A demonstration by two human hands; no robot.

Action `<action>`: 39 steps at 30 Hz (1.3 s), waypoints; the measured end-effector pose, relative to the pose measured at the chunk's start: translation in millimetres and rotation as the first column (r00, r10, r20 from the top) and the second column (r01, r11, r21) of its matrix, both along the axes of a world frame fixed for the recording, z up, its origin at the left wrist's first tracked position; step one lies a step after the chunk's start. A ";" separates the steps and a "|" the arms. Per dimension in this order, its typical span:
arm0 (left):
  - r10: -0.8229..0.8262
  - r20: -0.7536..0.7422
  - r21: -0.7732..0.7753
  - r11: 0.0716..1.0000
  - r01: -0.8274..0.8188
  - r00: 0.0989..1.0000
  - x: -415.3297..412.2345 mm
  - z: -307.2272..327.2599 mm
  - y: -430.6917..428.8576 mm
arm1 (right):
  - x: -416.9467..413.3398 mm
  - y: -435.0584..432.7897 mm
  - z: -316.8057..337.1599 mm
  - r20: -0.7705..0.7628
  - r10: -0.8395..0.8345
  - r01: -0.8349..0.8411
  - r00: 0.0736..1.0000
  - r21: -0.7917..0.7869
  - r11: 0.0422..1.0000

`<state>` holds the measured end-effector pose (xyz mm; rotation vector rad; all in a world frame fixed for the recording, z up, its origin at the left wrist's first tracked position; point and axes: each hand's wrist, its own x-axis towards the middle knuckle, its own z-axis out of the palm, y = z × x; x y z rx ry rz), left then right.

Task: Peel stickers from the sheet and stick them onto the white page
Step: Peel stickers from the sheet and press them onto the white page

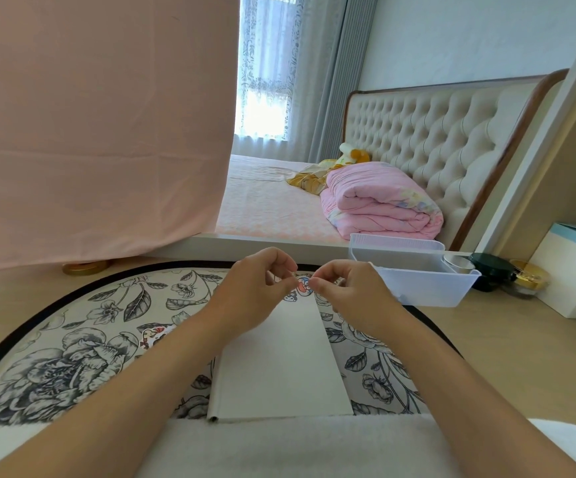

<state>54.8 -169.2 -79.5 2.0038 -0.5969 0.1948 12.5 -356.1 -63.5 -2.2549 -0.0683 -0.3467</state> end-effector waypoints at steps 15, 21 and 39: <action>-0.031 0.150 0.600 0.797 -0.066 0.988 5.8 -18.0 6.6 | 19.5 -4.6 -12.5 -0.471 -0.115 0.267 0.875 0.269 0.925; -0.023 0.149 0.608 0.791 -0.073 0.989 6.6 -19.1 5.4 | 23.9 -3.5 -14.4 -0.492 -0.134 0.242 0.860 0.163 0.956; -0.029 0.153 0.610 0.789 -0.071 0.988 6.9 -19.5 4.9 | 32.8 0.3 -8.3 -0.508 -0.106 0.151 0.855 0.048 0.987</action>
